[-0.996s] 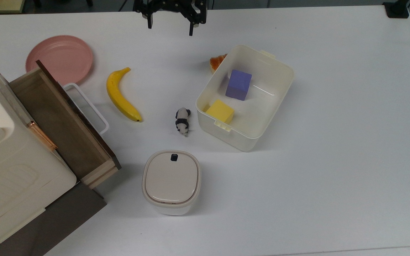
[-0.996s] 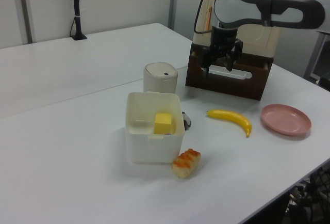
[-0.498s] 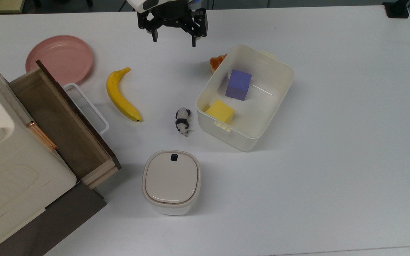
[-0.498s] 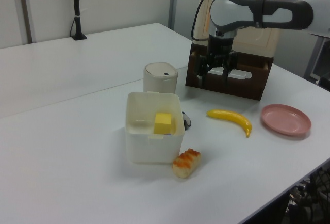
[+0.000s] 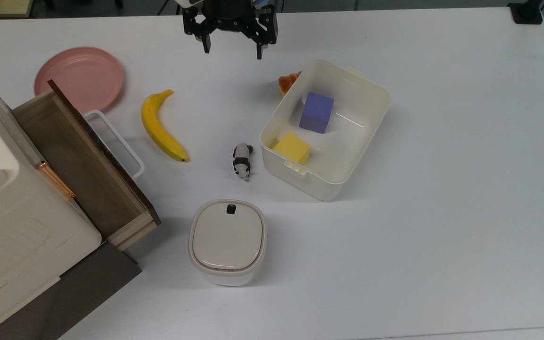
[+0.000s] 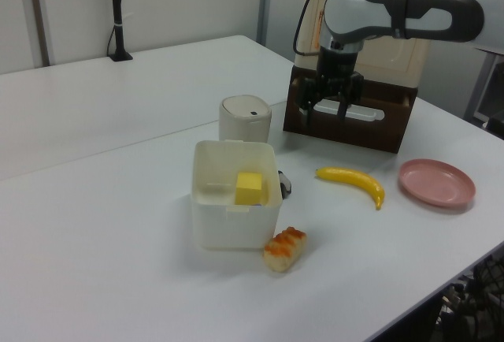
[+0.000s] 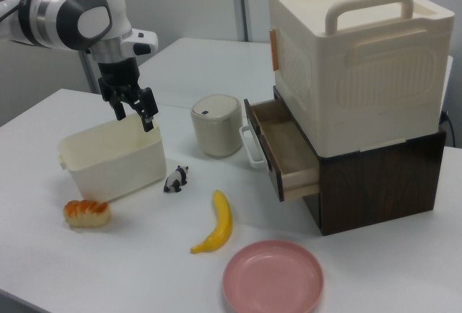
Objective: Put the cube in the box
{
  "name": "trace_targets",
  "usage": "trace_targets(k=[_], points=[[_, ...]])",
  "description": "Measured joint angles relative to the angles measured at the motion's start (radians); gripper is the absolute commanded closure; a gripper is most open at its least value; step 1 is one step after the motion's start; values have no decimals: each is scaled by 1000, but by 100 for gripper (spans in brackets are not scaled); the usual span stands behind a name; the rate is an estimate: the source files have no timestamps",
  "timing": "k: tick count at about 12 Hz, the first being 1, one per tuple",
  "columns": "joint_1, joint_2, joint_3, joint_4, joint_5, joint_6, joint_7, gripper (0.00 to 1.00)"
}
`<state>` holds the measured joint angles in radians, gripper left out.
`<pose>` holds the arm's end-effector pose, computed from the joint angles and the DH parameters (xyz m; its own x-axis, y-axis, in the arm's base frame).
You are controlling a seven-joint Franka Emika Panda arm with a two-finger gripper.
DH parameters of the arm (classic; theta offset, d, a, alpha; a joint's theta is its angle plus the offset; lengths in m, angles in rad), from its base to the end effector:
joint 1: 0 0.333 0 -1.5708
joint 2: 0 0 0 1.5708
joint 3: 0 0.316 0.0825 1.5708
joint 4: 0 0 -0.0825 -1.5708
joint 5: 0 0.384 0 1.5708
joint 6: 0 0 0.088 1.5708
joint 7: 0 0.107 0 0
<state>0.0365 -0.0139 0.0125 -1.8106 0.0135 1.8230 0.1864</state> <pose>0.5609 0.0286 0.5399 0.9898 -0.1403 0.0234 -0.1399 -0.9900 -0.0176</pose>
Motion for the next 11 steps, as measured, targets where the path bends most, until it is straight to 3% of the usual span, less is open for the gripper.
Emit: trace_targets(k=[11], points=[[17, -32, -53, 7, 17, 55, -30, 0]])
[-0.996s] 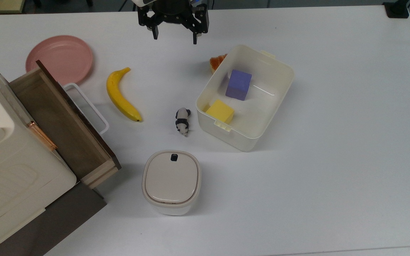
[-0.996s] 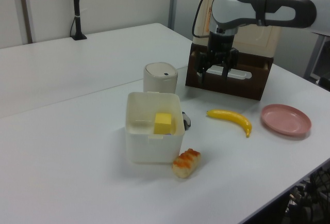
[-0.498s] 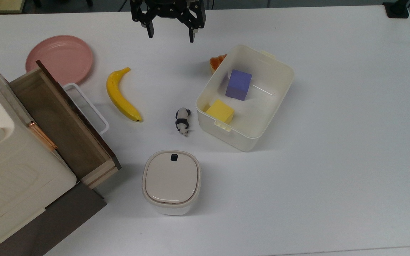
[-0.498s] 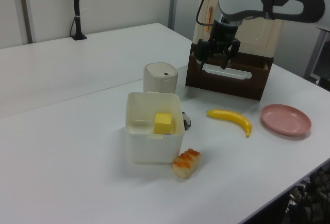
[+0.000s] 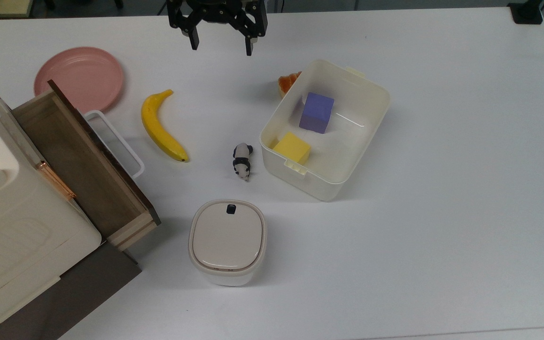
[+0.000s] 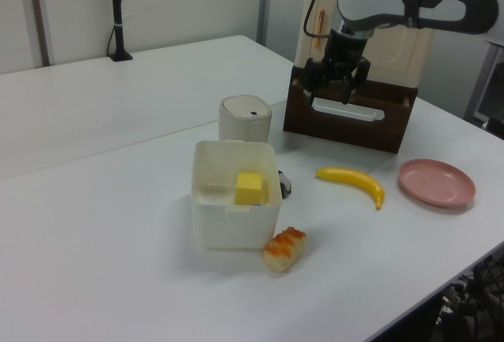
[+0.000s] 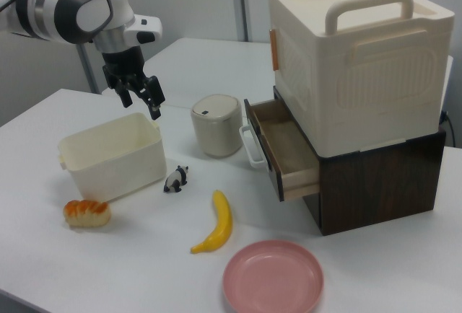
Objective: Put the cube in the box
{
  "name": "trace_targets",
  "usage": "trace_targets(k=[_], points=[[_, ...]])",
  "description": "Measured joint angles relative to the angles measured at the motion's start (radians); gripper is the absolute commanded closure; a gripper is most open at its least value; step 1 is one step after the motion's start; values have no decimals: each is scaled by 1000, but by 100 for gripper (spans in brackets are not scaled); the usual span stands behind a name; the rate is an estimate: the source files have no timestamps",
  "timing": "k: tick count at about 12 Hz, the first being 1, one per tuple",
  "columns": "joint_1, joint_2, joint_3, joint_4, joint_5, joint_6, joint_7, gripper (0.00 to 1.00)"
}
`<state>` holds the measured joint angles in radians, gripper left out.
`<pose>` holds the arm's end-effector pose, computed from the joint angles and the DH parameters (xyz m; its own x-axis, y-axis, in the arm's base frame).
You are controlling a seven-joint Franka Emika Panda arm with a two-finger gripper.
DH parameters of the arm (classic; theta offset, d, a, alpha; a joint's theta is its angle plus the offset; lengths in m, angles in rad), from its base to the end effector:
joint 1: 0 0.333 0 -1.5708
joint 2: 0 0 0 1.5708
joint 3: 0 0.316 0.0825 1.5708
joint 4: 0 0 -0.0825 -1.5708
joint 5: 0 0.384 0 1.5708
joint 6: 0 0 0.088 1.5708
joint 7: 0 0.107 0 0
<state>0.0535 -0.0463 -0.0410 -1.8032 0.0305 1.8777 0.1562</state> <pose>0.5606 0.0089 0.5669 0.9817 -0.1525 0.1139 -0.1476 -0.9878 -0.0502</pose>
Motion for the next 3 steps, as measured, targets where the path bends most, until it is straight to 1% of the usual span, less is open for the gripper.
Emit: trace_targets(k=[3], points=[[5, 0, -4, 0, 0, 0, -25, 0]])
